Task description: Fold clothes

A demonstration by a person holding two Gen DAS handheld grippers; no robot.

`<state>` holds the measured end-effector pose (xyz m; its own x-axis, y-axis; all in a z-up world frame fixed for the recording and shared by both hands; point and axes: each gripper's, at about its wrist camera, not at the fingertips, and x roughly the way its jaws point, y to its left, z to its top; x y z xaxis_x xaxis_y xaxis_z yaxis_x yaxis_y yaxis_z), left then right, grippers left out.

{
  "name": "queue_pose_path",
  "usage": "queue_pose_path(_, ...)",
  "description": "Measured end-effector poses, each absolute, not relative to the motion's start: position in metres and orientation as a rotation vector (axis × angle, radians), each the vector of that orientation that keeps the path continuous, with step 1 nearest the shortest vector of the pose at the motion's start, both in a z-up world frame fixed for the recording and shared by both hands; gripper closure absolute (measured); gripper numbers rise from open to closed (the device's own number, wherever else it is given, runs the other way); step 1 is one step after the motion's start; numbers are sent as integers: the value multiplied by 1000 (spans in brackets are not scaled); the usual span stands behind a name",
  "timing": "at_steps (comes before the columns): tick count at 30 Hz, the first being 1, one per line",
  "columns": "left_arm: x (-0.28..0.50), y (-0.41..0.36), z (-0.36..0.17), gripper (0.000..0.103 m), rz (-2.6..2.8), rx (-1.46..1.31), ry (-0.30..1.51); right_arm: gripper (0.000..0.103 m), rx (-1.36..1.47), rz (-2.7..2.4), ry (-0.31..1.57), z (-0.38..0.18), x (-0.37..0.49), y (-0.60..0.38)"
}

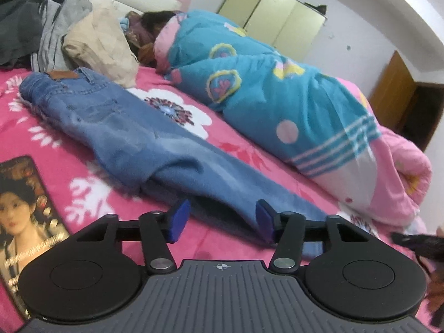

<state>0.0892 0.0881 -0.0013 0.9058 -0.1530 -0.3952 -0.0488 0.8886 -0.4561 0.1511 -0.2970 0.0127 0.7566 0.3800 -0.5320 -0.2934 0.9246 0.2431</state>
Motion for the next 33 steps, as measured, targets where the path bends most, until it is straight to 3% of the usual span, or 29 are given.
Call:
queue_pose_path(6,128,67,0,58,-100,-396,464,93,-17,461,709,-27,176,-235)
queue_pose_path(12,147,54,-28,61,-120,-312,573,94,282,202,706,-41,137,-374)
queue_pose_path(18,133,56,-26,60,-157,-245,539,92,413,-79,595,-20,100,-469)
queue_pose_path(21,131,50,-22,56,-185,-210,524,92,381,18,551,-10,115,-448)
queue_pose_path(26,140,45,-29,53,-202,-207,557,92,360,-13,640,-33,147,-450)
queue_pose_path(29,142,48,-35,53,-209,-221,559,102,432,-193,641,-45,140,-496)
queue_pose_path(33,141,51,-38,52,-221,-245,550,96,351,-347,615,-17,117,-505)
